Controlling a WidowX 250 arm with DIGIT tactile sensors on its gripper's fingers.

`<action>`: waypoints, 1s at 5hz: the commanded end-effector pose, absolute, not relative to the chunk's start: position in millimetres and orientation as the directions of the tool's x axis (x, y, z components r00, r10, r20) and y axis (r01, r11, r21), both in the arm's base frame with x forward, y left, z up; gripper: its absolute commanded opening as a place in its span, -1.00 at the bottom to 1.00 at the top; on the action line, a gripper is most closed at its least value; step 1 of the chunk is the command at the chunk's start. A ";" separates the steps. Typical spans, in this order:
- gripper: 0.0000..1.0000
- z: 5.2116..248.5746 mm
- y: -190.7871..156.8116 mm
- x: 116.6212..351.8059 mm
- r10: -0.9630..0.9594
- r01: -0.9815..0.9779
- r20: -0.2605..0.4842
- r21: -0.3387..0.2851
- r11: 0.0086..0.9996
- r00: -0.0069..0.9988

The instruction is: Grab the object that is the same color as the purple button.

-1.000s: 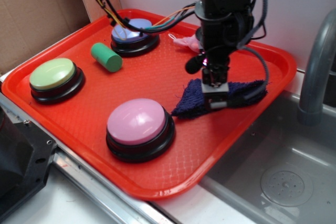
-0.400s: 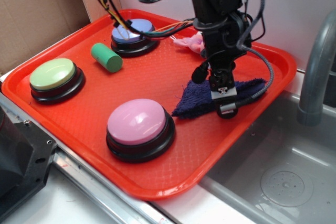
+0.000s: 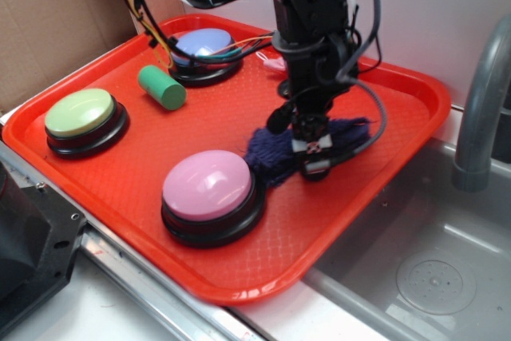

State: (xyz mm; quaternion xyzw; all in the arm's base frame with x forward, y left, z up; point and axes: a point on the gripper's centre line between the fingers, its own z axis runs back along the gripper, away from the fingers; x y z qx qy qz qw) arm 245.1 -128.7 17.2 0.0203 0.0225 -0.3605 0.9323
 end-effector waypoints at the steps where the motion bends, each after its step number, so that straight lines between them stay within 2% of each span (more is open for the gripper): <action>1: -1.00 109.1 -136.0 236.4 -0.640 0.647 -0.097 0.137 0.750 0.763; 2: -1.00 158.6 -121.5 223.3 -0.512 0.520 -0.095 0.179 0.835 0.854; 4: -1.00 252.6 -80.0 174.7 -0.225 0.232 -0.059 0.207 0.950 0.973; 5: -1.00 258.2 -73.3 160.2 0.016 -0.020 0.015 0.302 0.953 1.000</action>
